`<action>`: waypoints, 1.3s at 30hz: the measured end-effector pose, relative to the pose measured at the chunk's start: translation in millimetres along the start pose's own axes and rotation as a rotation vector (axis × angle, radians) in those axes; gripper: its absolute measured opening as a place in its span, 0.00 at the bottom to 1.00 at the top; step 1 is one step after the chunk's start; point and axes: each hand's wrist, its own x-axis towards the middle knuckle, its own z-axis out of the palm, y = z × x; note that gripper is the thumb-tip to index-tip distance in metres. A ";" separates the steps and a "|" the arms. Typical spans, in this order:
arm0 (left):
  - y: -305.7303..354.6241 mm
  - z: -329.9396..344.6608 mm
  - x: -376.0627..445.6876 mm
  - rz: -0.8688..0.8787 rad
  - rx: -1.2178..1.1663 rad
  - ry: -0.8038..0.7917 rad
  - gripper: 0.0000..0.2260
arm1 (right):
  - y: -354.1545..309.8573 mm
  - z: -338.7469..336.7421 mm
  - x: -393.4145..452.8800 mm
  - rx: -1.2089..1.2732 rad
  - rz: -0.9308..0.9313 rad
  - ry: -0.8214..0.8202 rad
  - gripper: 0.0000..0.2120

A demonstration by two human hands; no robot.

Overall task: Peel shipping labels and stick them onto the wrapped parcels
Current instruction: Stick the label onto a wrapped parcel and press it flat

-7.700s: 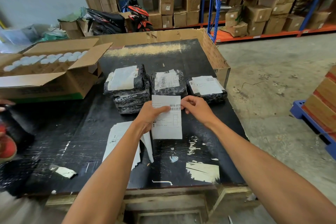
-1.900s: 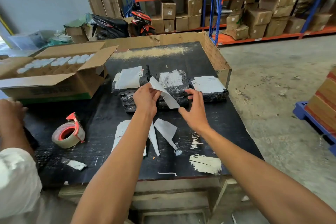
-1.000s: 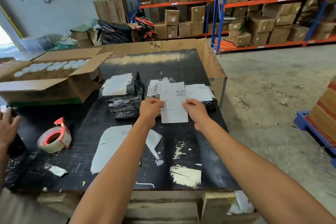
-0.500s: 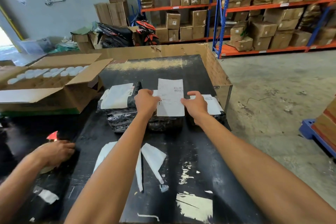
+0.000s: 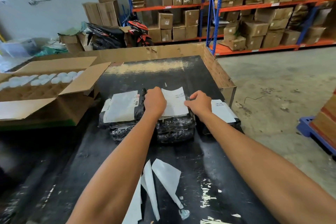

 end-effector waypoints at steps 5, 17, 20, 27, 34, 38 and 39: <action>-4.6 10.2 2.5 0.003 0.028 -0.027 0.06 | 2.9 10.6 5.5 -0.067 0.003 -0.011 0.10; -6.6 15.8 5.6 0.004 0.063 -0.062 0.03 | 6.2 13.8 11.6 -0.134 -0.023 -0.015 0.08; -7.1 18.1 5.6 0.002 0.099 -0.070 0.05 | 5.0 16.7 10.9 -0.180 -0.064 -0.012 0.07; -2.8 18.5 5.4 0.001 0.253 -0.144 0.11 | 10.8 11.5 14.3 -0.297 -0.187 -0.038 0.04; -16.7 50.0 32.7 0.206 0.229 -0.310 0.22 | 6.2 15.7 34.6 -0.478 -0.305 -0.356 0.19; -24.4 63.4 38.0 0.138 0.178 -0.350 0.26 | 5.4 19.4 45.9 -0.563 -0.202 -0.434 0.24; -24.0 64.3 37.7 0.129 0.163 -0.343 0.27 | 6.6 19.1 47.2 -0.572 -0.175 -0.441 0.24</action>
